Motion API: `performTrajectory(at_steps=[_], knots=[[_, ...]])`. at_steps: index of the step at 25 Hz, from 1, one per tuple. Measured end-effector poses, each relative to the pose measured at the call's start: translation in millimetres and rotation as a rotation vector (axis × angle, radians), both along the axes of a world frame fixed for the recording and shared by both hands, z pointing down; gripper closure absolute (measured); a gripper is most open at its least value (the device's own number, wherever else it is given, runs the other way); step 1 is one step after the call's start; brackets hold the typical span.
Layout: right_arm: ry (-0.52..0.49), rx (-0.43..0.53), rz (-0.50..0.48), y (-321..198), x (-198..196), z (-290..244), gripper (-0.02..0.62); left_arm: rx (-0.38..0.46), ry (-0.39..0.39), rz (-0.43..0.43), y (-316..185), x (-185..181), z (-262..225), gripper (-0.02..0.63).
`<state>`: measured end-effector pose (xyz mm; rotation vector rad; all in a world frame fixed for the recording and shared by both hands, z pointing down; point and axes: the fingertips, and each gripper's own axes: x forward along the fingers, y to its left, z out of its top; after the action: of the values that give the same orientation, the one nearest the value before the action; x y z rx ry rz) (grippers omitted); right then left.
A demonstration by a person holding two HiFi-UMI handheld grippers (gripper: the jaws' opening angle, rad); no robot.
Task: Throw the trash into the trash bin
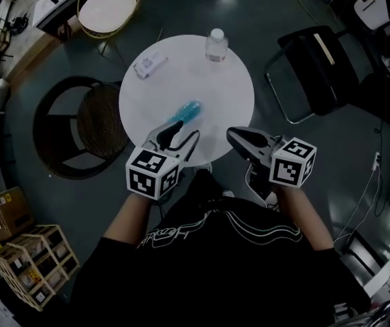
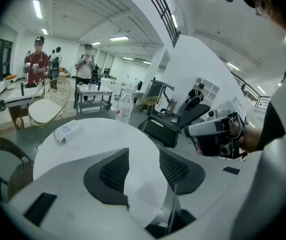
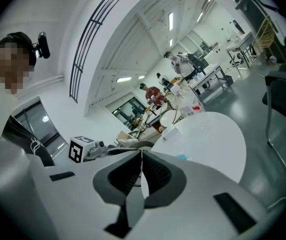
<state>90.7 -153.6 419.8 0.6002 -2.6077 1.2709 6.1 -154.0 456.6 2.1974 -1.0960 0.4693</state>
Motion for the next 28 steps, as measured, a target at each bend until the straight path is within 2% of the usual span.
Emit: performTrajectory(at_steps=[4,7,13,19,24,28], knots=[[0.027,-0.044,0.028,-11,1,15,0.560,-0.019,-0.123,0.093,-17,-3,33,0.405],[0.046,-0.069,0.050,-21,3,27,0.560,-0.045,-0.214,0.158,-28,-6,61,0.402],[0.064,-0.117,0.090,-30,4,47,0.560,-0.104,-0.319,0.254,-37,-8,118,0.397],[0.078,-0.141,0.110,-31,7,58,0.560,-0.141,-0.382,0.308,-38,-6,151,0.397],[0.029,-0.170,0.139,-34,2,60,0.560,-0.170,-0.419,0.314,-39,-11,169,0.397],[0.038,-0.176,0.129,-35,1,63,0.560,-0.166,-0.427,0.311,-41,-10,173,0.415]])
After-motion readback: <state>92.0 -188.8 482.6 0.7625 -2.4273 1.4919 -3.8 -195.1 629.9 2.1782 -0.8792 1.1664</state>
